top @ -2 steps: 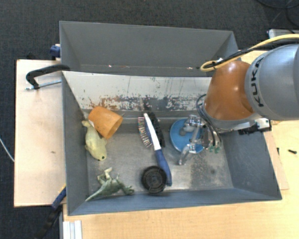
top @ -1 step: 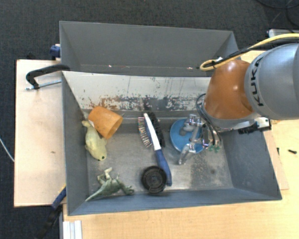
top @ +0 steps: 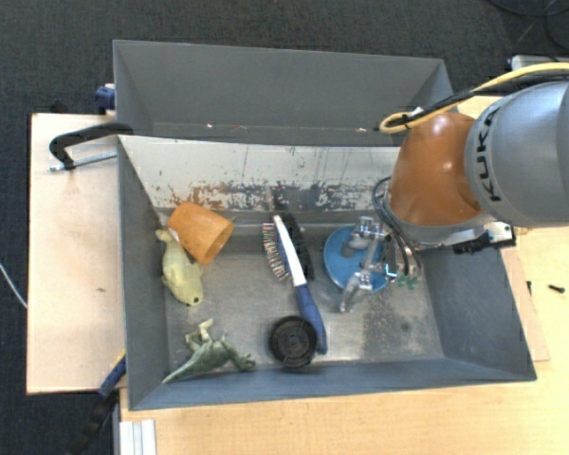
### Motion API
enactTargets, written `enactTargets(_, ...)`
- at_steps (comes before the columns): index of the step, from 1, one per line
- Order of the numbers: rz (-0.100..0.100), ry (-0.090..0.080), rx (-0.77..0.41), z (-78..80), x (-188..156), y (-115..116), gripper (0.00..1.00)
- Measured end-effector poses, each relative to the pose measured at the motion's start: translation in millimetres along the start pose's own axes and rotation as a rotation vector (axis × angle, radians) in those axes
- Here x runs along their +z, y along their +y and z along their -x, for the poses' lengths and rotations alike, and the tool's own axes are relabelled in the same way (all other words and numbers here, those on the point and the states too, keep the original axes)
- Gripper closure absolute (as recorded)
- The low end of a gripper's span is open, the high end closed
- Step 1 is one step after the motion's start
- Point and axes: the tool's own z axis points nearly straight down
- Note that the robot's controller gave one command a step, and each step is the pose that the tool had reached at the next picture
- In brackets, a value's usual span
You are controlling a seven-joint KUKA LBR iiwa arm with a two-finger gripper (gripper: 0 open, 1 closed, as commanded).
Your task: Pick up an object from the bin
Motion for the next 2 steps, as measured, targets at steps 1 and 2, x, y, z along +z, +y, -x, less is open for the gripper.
enactTargets(1, 0.0, 0.0, -0.001, 1.0, -1.0, 1.0, 0.0)
enactTargets(2, 0.0, -0.001, -0.002, 2.1, -1.8, 1.9, 0.0)
